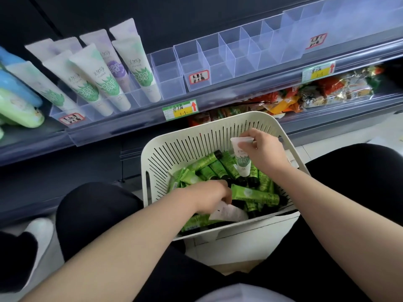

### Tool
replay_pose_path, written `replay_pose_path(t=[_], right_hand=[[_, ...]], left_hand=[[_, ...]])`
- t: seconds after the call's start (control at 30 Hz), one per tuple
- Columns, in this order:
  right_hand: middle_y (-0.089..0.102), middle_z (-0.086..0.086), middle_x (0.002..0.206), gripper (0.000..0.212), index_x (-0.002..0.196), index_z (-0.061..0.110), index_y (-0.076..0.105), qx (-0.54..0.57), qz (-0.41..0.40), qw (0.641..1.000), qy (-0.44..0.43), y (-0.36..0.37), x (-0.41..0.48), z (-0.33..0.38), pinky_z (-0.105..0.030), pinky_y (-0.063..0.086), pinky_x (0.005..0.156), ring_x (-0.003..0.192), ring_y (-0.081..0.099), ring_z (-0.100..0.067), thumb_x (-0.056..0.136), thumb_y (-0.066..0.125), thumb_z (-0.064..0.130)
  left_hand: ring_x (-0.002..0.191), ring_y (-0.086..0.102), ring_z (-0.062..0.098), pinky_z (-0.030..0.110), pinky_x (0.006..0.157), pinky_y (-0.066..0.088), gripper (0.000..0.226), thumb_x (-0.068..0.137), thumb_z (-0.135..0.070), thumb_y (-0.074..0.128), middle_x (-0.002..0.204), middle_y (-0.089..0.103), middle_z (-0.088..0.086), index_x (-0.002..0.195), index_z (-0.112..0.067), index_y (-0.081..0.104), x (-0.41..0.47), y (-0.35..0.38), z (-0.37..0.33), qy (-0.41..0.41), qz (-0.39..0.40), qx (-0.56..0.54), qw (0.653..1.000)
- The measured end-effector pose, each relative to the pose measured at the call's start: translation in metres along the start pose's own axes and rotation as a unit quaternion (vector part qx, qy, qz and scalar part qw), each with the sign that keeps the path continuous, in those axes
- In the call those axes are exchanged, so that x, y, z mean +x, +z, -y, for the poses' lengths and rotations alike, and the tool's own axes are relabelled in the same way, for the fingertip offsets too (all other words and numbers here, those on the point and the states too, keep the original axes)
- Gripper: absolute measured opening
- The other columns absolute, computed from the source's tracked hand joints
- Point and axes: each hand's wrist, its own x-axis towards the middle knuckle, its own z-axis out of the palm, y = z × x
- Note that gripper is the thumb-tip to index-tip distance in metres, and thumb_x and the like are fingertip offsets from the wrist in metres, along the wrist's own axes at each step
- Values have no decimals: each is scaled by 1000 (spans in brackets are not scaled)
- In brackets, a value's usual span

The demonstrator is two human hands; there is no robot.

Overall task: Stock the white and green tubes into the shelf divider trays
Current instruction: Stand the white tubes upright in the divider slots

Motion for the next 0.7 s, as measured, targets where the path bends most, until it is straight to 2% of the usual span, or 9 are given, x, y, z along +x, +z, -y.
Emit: replay_pose_path(t=[0.07, 0.23, 0.3, 0.37, 0.43, 0.5, 0.53, 0.63, 0.7], right_hand=[[65, 4, 84, 16, 106, 23, 63, 8, -6, 1000, 3, 0, 1, -2, -25, 43, 53, 72, 62, -17, 91, 57, 27], [67, 2, 85, 16, 105, 24, 63, 13, -9, 1000, 0, 0, -2, -8, -24, 39, 51, 73, 62, -17, 91, 57, 27], [68, 1, 86, 16, 105, 24, 63, 18, -6, 1000, 2, 0, -3, -8, -25, 38, 51, 73, 62, -18, 91, 57, 27], [68, 1, 85, 15, 105, 24, 63, 21, -4, 1000, 1, -1, -3, -7, -24, 38, 51, 72, 62, -18, 91, 57, 27], [67, 3, 85, 14, 104, 24, 63, 17, 1, 1000, -2, -2, -4, -6, -23, 37, 50, 72, 61, -16, 92, 57, 26], [67, 3, 86, 13, 104, 24, 62, 14, 7, 1000, -3, -2, -4, -4, -24, 41, 52, 73, 61, -15, 92, 57, 27], [67, 3, 88, 13, 103, 24, 62, 12, 9, 1000, -3, -2, -4, -4, -25, 45, 55, 75, 62, -16, 92, 57, 27], [68, 3, 89, 10, 100, 26, 62, 8, 12, 1000, -9, -1, -5, 0, -26, 49, 61, 78, 63, -15, 91, 58, 28], [67, 6, 85, 9, 99, 28, 63, 6, 13, 1000, -18, -1, -7, 3, -22, 45, 55, 74, 62, -12, 90, 59, 28]], left_hand=[[98, 57, 24, 35, 70, 49, 44, 81, 9, 58, 115, 51, -2, 115, -19, 63, 3, 7, -2, 31, 2, 38, 999], [110, 57, 25, 36, 78, 50, 47, 87, -4, 58, 136, 50, -3, 128, -28, 55, 3, 14, -9, 119, 19, 140, 983], [107, 58, 28, 35, 78, 46, 28, 95, -26, 46, 124, 59, 3, 120, -22, 59, 4, 16, -14, 114, 52, 224, 967], [103, 59, 28, 36, 78, 45, 37, 95, -40, 37, 116, 62, 4, 116, -21, 61, 1, 19, -8, 129, 84, 287, 945], [104, 59, 29, 39, 79, 49, 36, 88, -34, 45, 123, 59, 2, 121, -24, 57, -4, 18, 3, 99, 101, 227, 964], [107, 57, 26, 38, 81, 51, 47, 82, -25, 66, 129, 55, -2, 128, -26, 54, -8, 15, 15, 59, 114, 160, 979], [107, 57, 23, 38, 83, 51, 50, 81, -29, 71, 127, 56, -3, 128, -25, 56, -8, 14, 20, 18, 105, 125, 986], [97, 62, 19, 38, 83, 53, 40, 84, -48, 68, 108, 65, -2, 115, -23, 63, -9, 10, 31, -99, 21, -19, 995], [79, 66, 14, 33, 71, 55, 33, 86, -48, 67, 91, 68, -1, 102, -19, 66, -8, 11, 39, -149, -10, -114, 982]])
